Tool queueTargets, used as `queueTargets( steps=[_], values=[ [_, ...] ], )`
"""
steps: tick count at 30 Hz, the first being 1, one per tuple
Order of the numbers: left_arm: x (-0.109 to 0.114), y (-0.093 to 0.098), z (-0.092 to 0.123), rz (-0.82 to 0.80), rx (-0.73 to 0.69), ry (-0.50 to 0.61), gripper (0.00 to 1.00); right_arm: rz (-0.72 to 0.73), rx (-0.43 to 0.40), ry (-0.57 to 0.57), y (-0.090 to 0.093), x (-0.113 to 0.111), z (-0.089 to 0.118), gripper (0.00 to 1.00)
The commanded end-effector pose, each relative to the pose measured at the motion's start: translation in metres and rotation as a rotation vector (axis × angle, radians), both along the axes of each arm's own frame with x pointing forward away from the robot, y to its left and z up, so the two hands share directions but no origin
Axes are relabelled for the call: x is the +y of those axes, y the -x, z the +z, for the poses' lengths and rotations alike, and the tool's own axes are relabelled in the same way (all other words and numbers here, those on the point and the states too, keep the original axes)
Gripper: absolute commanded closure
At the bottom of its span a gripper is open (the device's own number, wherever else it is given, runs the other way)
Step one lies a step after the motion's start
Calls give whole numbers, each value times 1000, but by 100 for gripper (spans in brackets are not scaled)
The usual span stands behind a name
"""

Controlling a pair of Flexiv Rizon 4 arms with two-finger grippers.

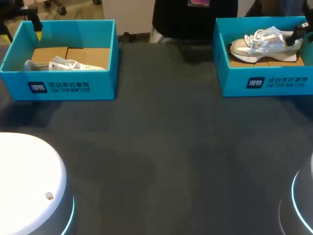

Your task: Take the shoe out of the shoebox, open the shoe tongue, remove and reinsert the insole, then place the shoe into the shoebox

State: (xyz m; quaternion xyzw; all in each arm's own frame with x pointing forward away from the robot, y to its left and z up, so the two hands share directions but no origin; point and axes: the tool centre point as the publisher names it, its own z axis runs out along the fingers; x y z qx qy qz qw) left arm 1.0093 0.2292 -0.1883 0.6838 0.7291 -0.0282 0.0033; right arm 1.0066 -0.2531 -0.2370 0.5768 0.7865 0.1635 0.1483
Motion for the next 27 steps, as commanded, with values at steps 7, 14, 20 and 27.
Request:
queueTargets(
  steps=[7, 14, 20, 27],
  values=[
    [0, 1, 0, 0, -2, -3, 0, -253, 92, 38, -41, -22, 2, 0],
    [0, 1, 0, 0, -2, -3, 0, -421, 80, -12, -75, -39, -4, 0],
    [0, 1, 0, 0, -2, -3, 0, -434, 77, 37, -102, -50, -9, 0],
    [0, 1, 0, 0, -2, -3, 0, -340, 64, 8, -111, -52, -13, 0]
  ],
)
